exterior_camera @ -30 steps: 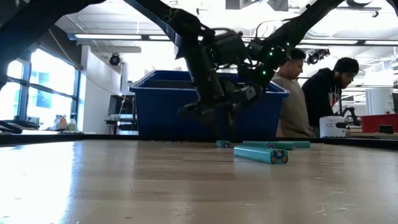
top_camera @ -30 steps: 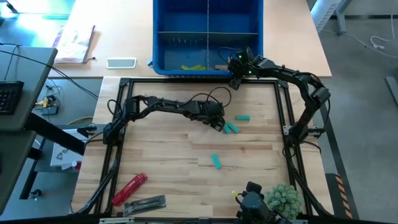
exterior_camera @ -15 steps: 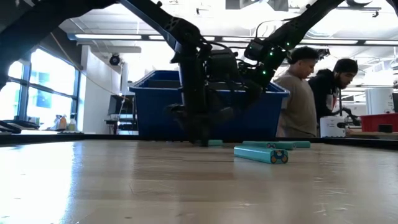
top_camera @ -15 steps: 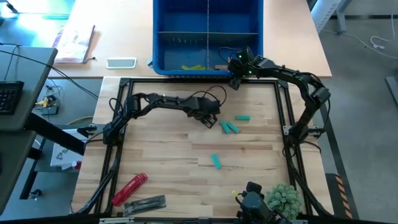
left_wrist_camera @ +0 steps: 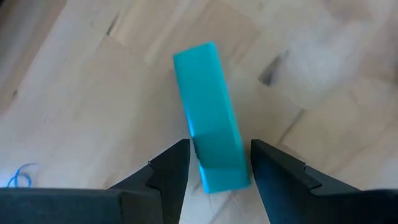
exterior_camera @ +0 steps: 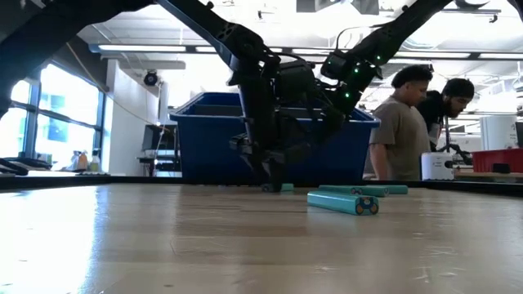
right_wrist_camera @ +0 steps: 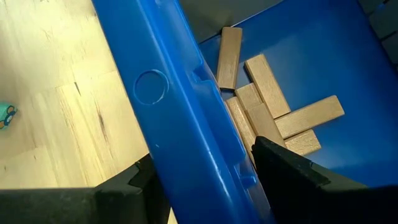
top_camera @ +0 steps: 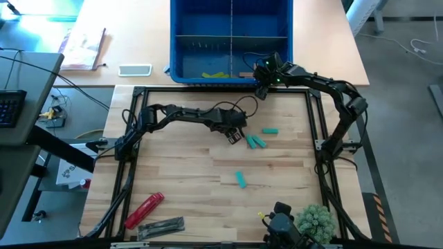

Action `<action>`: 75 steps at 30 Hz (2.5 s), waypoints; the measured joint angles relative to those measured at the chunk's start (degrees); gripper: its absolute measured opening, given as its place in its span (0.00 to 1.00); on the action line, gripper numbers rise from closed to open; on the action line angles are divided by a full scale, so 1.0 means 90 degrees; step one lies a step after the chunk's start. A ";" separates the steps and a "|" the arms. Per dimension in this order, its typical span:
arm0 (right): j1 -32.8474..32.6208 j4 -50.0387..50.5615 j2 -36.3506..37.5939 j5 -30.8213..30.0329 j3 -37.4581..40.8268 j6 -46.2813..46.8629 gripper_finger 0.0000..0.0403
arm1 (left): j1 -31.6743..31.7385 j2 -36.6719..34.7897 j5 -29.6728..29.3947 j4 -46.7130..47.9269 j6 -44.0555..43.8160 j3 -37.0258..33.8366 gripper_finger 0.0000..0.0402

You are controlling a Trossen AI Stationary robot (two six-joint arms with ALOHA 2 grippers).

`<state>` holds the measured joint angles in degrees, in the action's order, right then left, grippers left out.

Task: Sort blocks

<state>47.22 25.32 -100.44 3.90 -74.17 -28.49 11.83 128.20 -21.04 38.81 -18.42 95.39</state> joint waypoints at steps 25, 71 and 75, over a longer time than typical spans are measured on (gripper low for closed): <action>0.0000 0.0004 0.0002 -0.0018 0.0000 -0.0002 0.48 | 0.0150 0.0376 0.0734 -0.0236 0.0269 0.0036 0.31; -0.0002 -0.0032 0.0000 -0.0001 0.0000 -0.0002 0.48 | 0.4011 -0.2522 0.1226 -0.5160 0.4410 0.0004 0.14; -0.0002 -0.0034 0.0000 -0.0002 0.0000 -0.0002 0.48 | 0.4373 -0.2217 0.1156 -0.5651 0.4389 0.0007 0.14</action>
<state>47.20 25.02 -100.44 3.88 -74.17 -28.51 51.19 108.24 -10.63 -12.05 21.08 95.46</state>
